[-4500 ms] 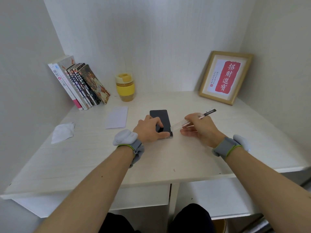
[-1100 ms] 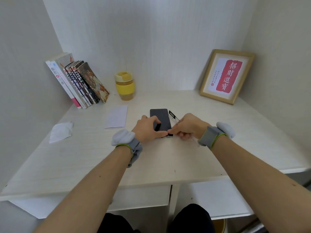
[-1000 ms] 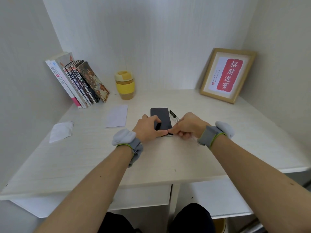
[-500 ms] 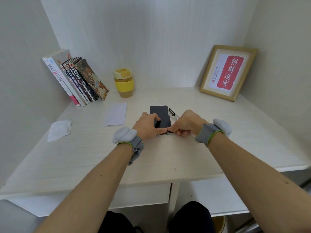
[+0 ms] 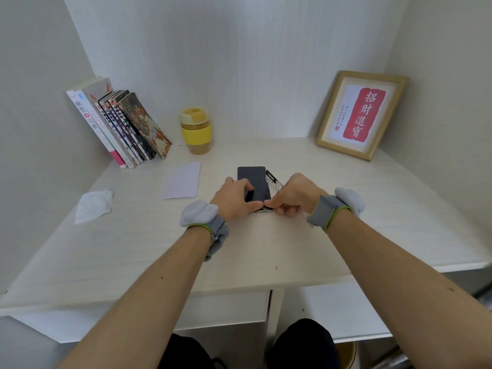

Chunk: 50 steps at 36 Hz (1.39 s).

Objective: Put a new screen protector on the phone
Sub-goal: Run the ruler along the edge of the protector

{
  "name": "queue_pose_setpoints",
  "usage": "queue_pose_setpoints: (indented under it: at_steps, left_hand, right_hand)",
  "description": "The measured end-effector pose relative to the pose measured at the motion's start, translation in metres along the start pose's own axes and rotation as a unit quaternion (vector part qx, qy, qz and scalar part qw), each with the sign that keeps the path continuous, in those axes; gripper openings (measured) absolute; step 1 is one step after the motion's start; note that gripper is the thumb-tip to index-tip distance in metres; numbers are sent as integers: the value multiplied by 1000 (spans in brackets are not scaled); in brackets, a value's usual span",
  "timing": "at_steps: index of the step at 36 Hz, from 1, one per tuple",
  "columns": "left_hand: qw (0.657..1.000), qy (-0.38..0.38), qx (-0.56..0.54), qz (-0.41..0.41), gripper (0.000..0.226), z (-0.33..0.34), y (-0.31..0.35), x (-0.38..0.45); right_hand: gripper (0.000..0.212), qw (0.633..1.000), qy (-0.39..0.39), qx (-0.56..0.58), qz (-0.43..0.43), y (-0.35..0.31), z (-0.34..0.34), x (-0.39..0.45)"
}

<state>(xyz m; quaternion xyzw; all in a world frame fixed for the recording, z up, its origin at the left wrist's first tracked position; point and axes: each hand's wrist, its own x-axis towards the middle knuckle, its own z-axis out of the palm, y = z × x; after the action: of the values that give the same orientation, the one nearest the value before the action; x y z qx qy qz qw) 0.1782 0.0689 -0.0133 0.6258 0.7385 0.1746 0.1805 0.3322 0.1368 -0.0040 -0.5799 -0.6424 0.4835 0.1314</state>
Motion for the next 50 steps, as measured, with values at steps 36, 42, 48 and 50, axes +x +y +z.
queue_pose_setpoints:
  at_steps: [36, 42, 48, 50]
  left_hand:
    - [1000, -17, -25, -3, 50, -13, -4, -10]
    - [999, -21, -26, -10, 49, -15, -3, -12]
    - [999, -21, -27, -8, 50, -13, 0, -14]
    - [999, -20, -25, -11, 51, -13, 0, -14]
  right_hand:
    - [68, 962, 181, 189, -76, -12, -19, -11]
    - [41, 948, 142, 265, -108, 7, -15, -8]
    - [31, 941, 127, 285, -130, 18, -16, -9]
    - [30, 942, 125, 283, -129, 20, -15, -10]
